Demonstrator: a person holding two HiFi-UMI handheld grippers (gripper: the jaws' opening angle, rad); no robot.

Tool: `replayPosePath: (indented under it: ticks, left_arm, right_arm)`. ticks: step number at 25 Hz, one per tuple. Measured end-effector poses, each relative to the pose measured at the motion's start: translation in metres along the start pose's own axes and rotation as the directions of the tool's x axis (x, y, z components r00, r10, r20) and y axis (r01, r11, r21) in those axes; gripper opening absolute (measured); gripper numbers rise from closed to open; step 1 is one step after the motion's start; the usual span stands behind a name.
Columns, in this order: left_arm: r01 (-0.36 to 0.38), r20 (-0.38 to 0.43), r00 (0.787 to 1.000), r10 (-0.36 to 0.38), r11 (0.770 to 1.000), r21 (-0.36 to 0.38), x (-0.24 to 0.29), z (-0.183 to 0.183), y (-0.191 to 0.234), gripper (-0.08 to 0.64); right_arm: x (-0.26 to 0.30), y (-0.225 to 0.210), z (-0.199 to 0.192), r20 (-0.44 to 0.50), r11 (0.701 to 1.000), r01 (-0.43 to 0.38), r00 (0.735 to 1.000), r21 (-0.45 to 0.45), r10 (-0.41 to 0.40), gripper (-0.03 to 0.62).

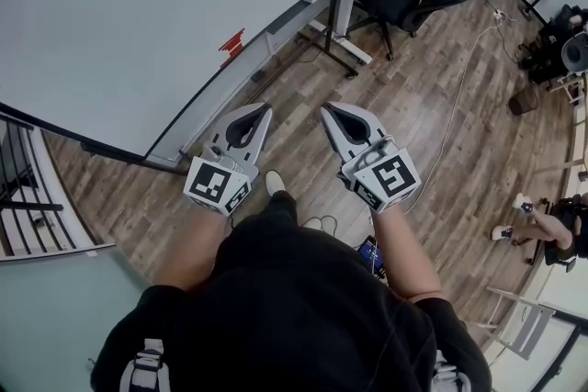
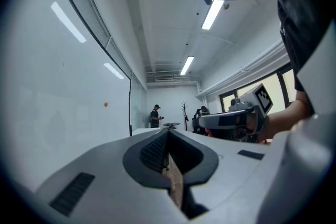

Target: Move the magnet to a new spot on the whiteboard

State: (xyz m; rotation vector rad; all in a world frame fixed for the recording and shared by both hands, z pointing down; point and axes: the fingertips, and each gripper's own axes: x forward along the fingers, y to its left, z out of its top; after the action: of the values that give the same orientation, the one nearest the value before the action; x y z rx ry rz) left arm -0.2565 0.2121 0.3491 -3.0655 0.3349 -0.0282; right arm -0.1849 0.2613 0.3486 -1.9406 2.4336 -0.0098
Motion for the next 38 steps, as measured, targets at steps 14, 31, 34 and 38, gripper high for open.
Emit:
replayPosePath:
  ticks: [14, 31, 34, 38]
  left_arm:
    - [0.006, 0.028, 1.0, -0.006, 1.0, -0.026, 0.057, -0.006, 0.082, 0.002]
    - [0.081, 0.039, 0.996, -0.08, 0.996, -0.04, 0.111, -0.012, 0.207, 0.002]
    - [0.09, 0.04, 0.995, -0.088, 0.995, -0.039, 0.119, -0.016, 0.221, 0.002]
    - [0.098, 0.028, 0.995, -0.097, 0.994, -0.046, 0.129, -0.023, 0.231, 0.002]
  right_arm:
    - [0.085, -0.047, 0.0, -0.033, 0.999, -0.014, 0.999, -0.036, 0.013, 0.0]
    - [0.211, -0.094, 0.0, -0.045, 0.998, 0.048, 0.998, -0.031, -0.05, 0.0]
    - [0.222, -0.099, -0.005, -0.052, 0.998, 0.058, 0.997, -0.026, -0.06, 0.0]
    - [0.231, -0.111, -0.013, -0.063, 0.998, 0.067, 0.996, -0.018, -0.068, 0.0]
